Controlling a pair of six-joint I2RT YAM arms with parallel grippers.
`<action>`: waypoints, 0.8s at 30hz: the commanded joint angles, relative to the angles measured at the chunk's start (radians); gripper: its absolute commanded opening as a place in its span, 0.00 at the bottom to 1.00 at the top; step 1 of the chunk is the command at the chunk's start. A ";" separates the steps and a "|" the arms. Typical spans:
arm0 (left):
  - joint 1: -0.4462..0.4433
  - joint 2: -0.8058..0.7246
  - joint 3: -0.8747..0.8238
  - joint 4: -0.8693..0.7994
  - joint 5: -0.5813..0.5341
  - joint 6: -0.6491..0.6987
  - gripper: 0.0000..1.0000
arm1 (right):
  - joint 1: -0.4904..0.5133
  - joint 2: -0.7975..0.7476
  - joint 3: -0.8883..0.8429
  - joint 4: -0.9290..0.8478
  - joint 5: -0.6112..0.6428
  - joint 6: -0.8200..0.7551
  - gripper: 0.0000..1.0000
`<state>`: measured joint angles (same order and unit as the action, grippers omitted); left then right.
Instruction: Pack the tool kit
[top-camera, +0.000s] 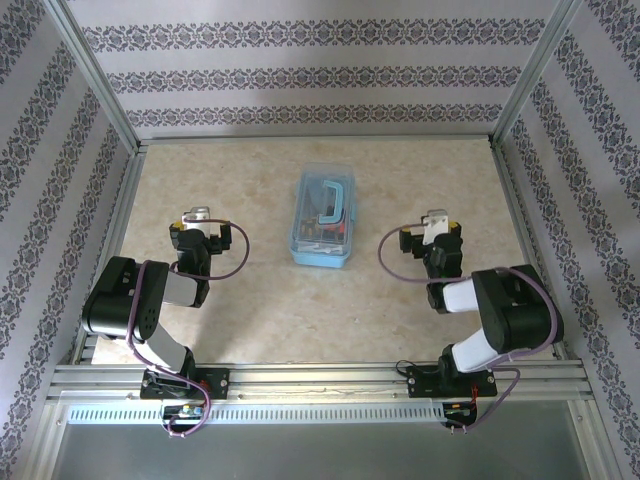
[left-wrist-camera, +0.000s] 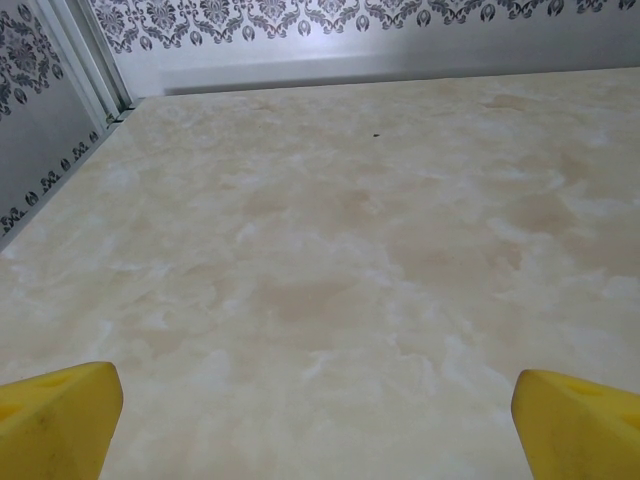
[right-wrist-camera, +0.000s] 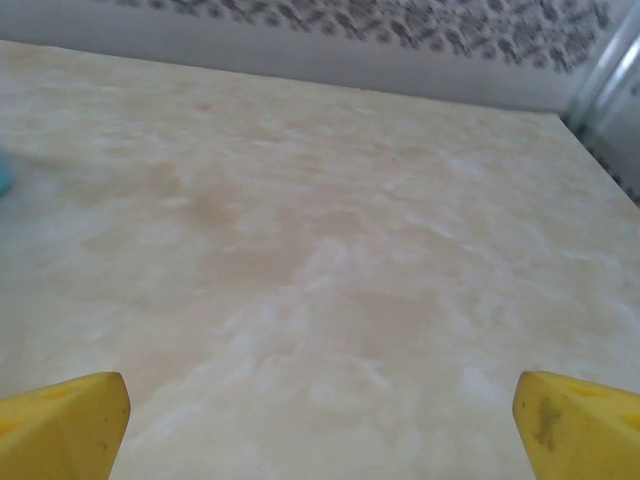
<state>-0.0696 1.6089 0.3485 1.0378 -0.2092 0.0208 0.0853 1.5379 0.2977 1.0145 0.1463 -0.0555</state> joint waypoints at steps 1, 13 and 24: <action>0.010 -0.012 0.006 -0.013 0.010 -0.016 1.00 | -0.036 -0.011 0.040 -0.041 0.075 0.111 0.98; 0.010 -0.012 0.005 -0.013 0.010 -0.016 1.00 | -0.030 0.002 0.040 0.004 0.093 0.108 0.98; 0.010 -0.012 0.006 -0.012 0.011 -0.016 1.00 | -0.031 0.002 0.040 0.004 0.093 0.107 0.98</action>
<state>-0.0700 1.6089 0.3485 1.0378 -0.2096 0.0204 0.0547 1.5368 0.3206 1.0126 0.2218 0.0315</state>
